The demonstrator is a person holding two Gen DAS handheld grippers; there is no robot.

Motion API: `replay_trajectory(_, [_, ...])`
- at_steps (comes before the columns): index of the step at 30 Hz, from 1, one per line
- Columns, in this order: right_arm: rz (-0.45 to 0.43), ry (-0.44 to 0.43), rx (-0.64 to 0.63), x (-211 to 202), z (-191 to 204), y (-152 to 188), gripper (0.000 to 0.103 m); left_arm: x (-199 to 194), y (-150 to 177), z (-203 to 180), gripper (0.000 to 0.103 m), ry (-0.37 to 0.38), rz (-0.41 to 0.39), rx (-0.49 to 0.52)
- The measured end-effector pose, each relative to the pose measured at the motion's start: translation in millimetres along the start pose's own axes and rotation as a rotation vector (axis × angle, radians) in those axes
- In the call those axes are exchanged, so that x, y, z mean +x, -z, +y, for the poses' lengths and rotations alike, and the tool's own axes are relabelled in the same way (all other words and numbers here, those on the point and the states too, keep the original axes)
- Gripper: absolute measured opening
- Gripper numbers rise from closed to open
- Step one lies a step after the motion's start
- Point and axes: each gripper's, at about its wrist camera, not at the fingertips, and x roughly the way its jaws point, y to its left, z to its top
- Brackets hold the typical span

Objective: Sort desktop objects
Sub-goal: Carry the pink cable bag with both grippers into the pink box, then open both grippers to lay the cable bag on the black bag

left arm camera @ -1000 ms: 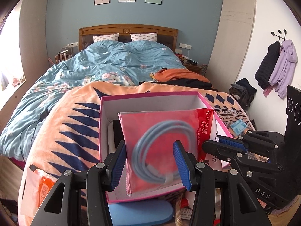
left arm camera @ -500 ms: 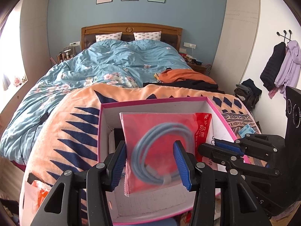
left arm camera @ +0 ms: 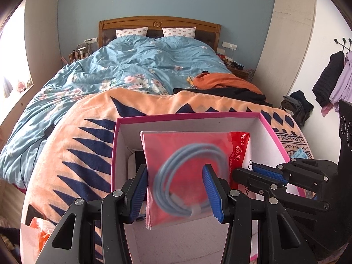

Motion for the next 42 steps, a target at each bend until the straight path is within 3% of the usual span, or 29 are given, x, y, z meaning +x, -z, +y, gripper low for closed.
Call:
replay_trajectory(13, [0.085,0.016,0.033,40,-15,-13,0.008,34,-10,14,0.050,-0.014,0.060,-0.048])
replay_trajectory(28, [0.218,0.048,0.083,83,-29,-29,0.008,66,-16,26,0.050,-0.094,0.117,-0.089])
replay_trajectory(35, [0.285,0.062,0.108,101,-32,-31,0.010,64,-18,24,0.049,-0.130,0.091,-0.072])
replay_trajectory(42, [0.273,0.089,0.139,98,-37,-30,0.018,61,-17,28,0.049,-0.130,0.073,-0.073])
